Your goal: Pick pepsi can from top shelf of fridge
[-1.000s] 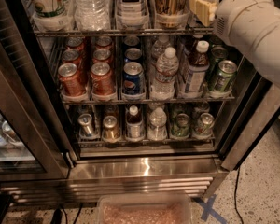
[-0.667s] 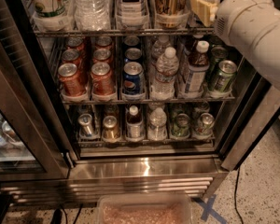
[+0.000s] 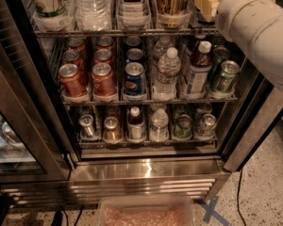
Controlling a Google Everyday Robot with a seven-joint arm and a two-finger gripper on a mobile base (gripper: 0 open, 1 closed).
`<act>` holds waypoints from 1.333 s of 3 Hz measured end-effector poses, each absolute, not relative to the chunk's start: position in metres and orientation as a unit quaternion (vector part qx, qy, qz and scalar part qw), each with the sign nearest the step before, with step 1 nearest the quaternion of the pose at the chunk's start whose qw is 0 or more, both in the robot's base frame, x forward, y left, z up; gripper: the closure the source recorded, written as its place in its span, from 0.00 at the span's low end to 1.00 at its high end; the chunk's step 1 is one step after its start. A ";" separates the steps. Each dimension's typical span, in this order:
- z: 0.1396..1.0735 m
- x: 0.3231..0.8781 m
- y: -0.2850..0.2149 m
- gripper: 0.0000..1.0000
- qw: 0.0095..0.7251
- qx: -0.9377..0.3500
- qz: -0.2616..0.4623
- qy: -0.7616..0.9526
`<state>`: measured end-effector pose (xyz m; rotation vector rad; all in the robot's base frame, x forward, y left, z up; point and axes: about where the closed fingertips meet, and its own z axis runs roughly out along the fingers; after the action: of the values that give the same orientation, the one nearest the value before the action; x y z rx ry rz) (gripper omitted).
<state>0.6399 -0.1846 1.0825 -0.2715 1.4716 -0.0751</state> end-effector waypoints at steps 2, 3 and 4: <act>1.088 0.644 -0.184 0.77 0.736 -0.117 -0.033 0.666; 1.092 0.647 -0.177 0.99 0.733 -0.125 -0.021 0.668; 1.092 0.647 -0.177 1.00 0.733 -0.125 -0.021 0.668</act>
Offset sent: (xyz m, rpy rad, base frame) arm 0.0090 0.0013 0.0067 0.0215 -0.0041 -0.0141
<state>0.6474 -0.1766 1.0921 -0.2749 1.4692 -0.0458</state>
